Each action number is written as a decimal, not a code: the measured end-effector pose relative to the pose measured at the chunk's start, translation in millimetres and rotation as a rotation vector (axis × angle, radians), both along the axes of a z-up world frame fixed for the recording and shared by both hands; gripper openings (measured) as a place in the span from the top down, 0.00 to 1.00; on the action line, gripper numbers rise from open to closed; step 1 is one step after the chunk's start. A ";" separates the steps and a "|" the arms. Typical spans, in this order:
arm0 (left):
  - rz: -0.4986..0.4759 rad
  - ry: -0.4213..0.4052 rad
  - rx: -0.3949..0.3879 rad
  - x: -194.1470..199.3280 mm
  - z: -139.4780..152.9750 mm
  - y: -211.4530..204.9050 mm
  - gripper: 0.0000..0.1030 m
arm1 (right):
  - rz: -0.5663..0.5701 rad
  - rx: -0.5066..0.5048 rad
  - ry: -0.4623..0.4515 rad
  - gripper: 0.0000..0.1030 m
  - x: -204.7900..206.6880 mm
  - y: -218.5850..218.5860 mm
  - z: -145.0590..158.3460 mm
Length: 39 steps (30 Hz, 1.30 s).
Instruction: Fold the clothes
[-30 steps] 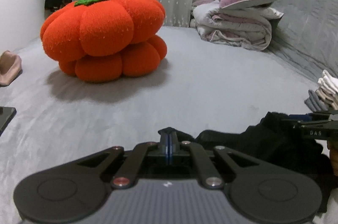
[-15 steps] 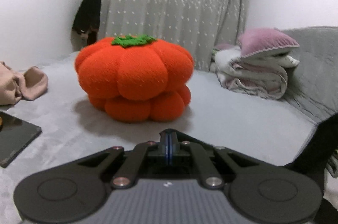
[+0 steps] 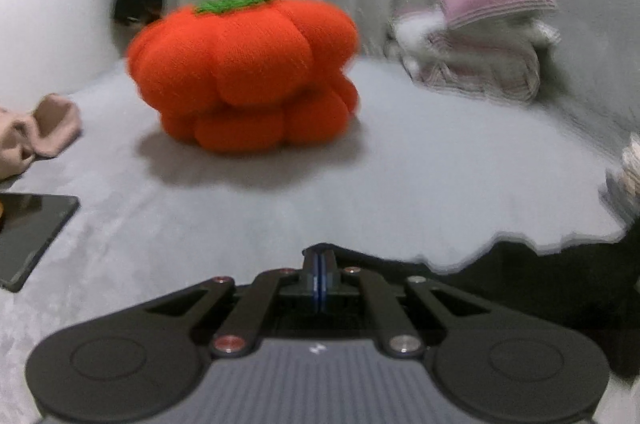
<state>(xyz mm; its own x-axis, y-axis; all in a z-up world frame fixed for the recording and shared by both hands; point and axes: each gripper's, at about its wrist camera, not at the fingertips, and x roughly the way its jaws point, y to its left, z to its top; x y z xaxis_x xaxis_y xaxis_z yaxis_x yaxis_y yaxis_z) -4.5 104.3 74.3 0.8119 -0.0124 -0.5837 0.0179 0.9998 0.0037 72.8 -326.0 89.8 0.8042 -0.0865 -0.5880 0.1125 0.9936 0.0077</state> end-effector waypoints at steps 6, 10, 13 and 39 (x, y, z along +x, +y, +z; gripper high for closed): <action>0.015 0.037 0.158 5.0 -7.2 -9.1 0.95 | 0.079 -0.144 0.108 0.95 6.9 24.1 -15.5; 0.030 -0.002 0.100 1.6 0.7 -0.5 0.83 | 0.082 -0.114 0.046 0.87 1.5 22.8 -9.4; 0.040 -0.001 0.078 5.5 0.2 0.4 0.81 | 0.069 -0.048 -0.013 0.86 -3.4 19.2 -1.6; -0.116 -0.073 -0.056 21.3 2.9 -14.9 0.98 | 0.509 -0.071 0.033 0.94 0.4 102.0 -17.1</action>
<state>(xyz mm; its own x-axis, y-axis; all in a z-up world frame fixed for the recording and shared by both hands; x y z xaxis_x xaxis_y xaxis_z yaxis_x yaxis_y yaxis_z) 16.8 89.4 77.2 0.8435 -0.1392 -0.5188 0.1349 0.9898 -0.0462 73.1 -224.1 72.7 0.7358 0.2702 -0.6210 -0.3863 0.9206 -0.0571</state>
